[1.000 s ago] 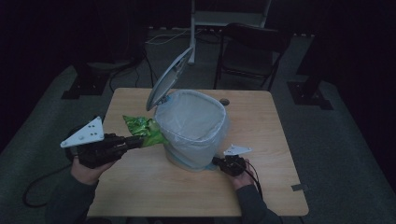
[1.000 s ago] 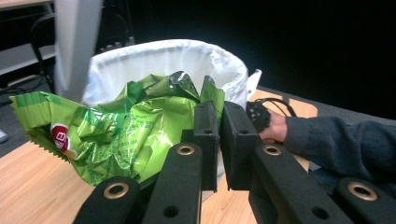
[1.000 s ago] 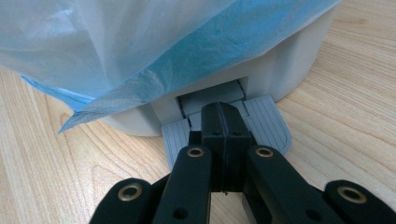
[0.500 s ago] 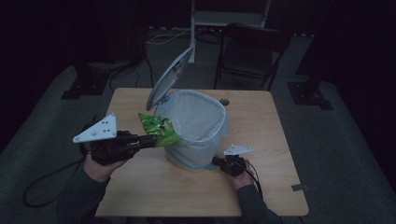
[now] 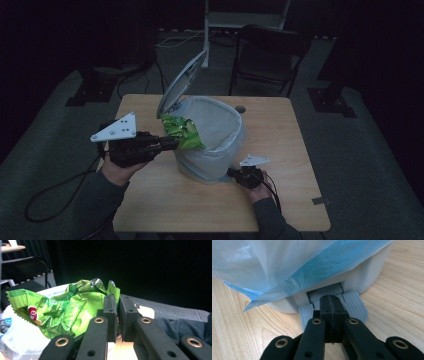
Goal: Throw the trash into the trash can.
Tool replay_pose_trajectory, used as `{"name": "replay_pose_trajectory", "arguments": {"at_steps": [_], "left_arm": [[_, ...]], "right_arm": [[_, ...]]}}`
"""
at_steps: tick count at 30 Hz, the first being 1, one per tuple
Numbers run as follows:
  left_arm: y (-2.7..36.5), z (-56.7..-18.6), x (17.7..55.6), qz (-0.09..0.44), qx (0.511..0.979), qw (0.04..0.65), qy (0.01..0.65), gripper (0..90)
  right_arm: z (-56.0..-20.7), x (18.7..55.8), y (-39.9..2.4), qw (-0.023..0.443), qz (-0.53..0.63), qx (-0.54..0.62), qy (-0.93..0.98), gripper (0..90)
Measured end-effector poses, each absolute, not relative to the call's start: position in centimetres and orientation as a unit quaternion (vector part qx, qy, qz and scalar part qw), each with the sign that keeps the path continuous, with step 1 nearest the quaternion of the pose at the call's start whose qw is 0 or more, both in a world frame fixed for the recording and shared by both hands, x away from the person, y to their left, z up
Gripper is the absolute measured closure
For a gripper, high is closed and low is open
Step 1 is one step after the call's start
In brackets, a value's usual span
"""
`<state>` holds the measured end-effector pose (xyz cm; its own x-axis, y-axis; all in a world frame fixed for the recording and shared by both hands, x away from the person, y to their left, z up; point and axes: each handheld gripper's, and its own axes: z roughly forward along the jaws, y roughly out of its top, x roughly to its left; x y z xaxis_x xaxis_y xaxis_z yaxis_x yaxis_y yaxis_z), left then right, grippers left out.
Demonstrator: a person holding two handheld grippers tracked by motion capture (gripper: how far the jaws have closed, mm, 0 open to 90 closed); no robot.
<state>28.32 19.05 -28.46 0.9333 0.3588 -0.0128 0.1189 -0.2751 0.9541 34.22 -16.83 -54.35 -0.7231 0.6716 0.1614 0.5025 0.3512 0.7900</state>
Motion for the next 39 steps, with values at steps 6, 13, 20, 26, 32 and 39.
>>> {"name": "replay_pose_trajectory", "arguments": {"at_steps": [6, 13, 20, 26, 32, 39], "left_arm": [[18.5, -28.5, 29.5, 0.106, 0.788, 0.585, 0.159, 85.0], [17.6, -28.4, 30.5, 0.111, 0.785, 0.586, 0.165, 84.6], [16.2, -28.2, 31.2, 0.113, 0.79, 0.58, 0.16, 84.5], [15.0, -28.4, 32.0, 0.109, 0.795, 0.575, 0.158, 85.2], [14.7, -28.9, 32.7, 0.107, 0.798, 0.57, 0.166, 77.2], [16.4, -29.3, 31.2, 0.128, 0.796, 0.563, 0.18, 67.3]], "right_arm": [[-54.3, 34.2, -16.8, 0.096, 0.441, 0.36, 0.817, 90.0], [-54.3, 34.2, -16.8, 0.096, 0.441, 0.359, 0.817, 89.9], [-54.3, 34.2, -16.8, 0.097, 0.44, 0.358, 0.817, 89.9], [-54.3, 34.2, -16.8, 0.097, 0.44, 0.359, 0.817, 89.9], [-54.3, 34.2, -16.8, 0.097, 0.44, 0.358, 0.818, 90.0], [-54.3, 34.2, -16.8, 0.097, 0.44, 0.359, 0.817, 89.9]]}}
